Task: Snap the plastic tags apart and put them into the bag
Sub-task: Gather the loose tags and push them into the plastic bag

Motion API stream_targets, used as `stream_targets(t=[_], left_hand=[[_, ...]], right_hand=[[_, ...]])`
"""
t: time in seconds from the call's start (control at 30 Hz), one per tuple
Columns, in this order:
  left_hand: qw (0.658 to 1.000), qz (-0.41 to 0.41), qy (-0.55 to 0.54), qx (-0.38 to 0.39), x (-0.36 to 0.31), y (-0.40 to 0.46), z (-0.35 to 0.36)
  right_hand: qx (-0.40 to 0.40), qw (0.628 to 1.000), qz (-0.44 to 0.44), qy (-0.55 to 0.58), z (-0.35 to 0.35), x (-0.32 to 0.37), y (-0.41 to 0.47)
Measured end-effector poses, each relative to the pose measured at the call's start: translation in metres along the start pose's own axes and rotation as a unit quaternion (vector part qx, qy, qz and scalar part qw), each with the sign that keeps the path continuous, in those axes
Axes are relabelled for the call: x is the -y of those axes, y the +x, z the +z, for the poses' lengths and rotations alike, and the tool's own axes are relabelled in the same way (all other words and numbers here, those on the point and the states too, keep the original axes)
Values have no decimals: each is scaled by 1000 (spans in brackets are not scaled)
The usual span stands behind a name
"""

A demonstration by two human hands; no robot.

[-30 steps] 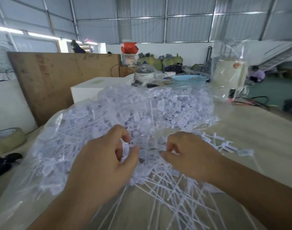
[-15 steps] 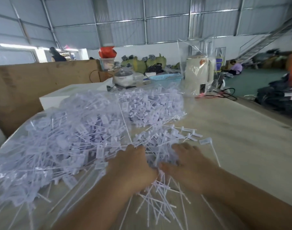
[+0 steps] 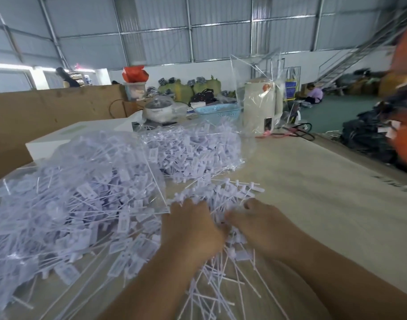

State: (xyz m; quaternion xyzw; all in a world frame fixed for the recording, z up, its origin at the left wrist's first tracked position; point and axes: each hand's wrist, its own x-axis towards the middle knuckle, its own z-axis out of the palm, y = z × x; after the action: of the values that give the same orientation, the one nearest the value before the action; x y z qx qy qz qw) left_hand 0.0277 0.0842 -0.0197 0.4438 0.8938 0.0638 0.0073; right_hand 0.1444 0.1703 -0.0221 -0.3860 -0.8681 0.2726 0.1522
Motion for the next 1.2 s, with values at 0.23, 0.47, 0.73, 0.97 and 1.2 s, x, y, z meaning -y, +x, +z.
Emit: stream_targets(t=[0.23, 0.47, 0.73, 0.97, 1.2], left_hand=[[980, 90, -134, -113, -18, -9, 19], [945, 187, -210, -168, -22, -18, 15], [932, 254, -230, -116, -13, -21, 7], [927, 121, -338, -112, 8, -16, -21], [946, 45, -322, 2, -4, -3, -13]], right_hand=[[-21, 955, 62, 288, 17, -3, 22], [29, 858, 120, 499, 10, -9, 26], [1, 866, 74, 495, 6, -14, 24], [1, 853, 58, 518, 3, -11, 22], [57, 828, 26, 557, -3, -6, 16]])
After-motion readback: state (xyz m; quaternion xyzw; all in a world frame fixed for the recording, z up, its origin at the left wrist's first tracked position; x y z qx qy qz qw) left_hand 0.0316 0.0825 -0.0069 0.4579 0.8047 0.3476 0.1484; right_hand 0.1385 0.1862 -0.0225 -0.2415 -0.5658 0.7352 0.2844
